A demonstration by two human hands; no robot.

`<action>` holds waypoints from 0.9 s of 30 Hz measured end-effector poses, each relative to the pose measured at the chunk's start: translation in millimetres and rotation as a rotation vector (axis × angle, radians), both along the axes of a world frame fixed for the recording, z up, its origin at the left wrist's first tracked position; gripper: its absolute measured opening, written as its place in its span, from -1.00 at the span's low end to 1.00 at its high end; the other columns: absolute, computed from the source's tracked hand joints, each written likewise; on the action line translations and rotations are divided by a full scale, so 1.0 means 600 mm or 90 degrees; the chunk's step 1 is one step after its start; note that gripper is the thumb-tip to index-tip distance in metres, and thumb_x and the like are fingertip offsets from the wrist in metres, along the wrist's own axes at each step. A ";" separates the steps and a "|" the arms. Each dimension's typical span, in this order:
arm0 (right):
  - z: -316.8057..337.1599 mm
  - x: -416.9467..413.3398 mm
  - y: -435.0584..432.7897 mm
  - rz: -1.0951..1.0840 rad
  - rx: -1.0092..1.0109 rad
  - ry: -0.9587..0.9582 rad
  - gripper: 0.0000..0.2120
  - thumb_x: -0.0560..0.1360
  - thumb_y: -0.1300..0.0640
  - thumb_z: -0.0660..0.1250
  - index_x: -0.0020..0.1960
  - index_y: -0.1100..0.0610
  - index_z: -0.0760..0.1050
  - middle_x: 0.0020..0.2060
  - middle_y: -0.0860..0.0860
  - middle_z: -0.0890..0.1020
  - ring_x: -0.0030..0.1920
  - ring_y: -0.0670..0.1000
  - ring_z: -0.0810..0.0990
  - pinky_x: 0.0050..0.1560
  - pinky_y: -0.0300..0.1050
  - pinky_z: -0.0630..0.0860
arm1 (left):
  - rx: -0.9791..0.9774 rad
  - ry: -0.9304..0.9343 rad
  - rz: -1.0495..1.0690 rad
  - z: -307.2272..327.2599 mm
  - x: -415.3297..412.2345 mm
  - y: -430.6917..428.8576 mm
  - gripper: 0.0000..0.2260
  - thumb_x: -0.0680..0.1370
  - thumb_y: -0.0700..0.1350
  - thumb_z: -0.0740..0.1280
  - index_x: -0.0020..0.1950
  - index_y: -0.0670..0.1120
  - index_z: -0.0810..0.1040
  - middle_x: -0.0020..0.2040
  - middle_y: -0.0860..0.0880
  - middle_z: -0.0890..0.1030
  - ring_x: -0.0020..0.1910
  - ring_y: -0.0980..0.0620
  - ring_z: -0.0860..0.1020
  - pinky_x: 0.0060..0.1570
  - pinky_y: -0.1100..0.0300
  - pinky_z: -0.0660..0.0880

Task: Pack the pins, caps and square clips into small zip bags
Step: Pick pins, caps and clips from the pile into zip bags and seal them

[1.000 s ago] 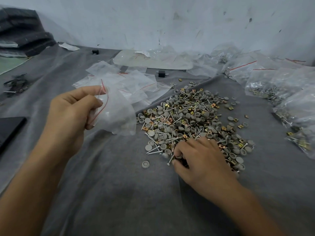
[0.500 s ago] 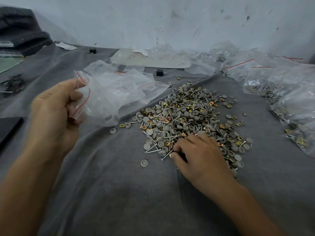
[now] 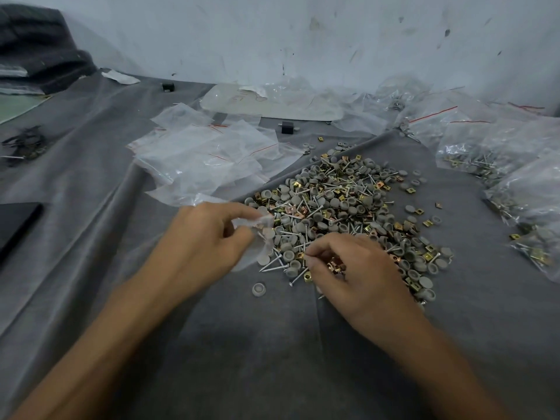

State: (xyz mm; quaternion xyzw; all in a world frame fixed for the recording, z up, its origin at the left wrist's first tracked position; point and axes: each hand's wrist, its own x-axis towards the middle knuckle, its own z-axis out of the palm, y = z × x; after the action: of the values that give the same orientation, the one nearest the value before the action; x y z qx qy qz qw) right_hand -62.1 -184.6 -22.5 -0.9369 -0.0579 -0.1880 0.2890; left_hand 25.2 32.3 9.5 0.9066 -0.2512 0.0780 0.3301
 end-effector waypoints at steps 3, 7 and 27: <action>0.004 -0.003 0.011 0.062 0.151 -0.018 -0.96 0.56 0.07 0.38 0.00 -0.02 0.60 -0.16 -0.20 0.62 -0.05 -0.09 0.60 -0.05 -0.21 0.50 | 0.076 -0.009 -0.032 -0.007 0.000 -0.005 -0.66 0.57 -0.04 0.24 0.27 0.25 0.61 -0.47 0.12 0.56 -0.42 0.13 0.53 -0.35 0.33 0.38; -0.001 -0.001 0.021 0.094 0.195 -0.030 -0.94 0.58 0.12 0.39 0.03 0.00 0.60 -0.14 -0.16 0.63 -0.08 -0.02 0.62 -0.08 -0.12 0.54 | 0.108 -0.013 -0.036 -0.008 -0.002 -0.006 -0.63 0.61 0.00 0.17 0.37 0.28 0.54 -0.37 0.08 0.65 -0.31 0.13 0.59 -0.20 0.23 0.43; -0.036 -0.006 0.064 0.107 -0.182 0.005 -0.70 0.60 -0.04 0.22 0.21 0.01 0.61 -0.03 -0.06 0.56 0.02 0.01 0.46 0.11 -0.04 0.45 | -0.238 0.199 0.037 -0.006 0.014 -0.012 -0.71 0.63 -0.23 0.24 0.01 0.14 0.64 -0.49 0.01 0.59 -0.50 0.18 0.45 -0.46 0.36 0.38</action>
State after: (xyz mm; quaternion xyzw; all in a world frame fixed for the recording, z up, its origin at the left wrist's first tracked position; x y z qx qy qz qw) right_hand -65.6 -146.4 -44.2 -0.9611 -0.1610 -0.1490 0.1675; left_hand 33.7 25.3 5.9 0.8374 -0.1521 -0.0087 0.5249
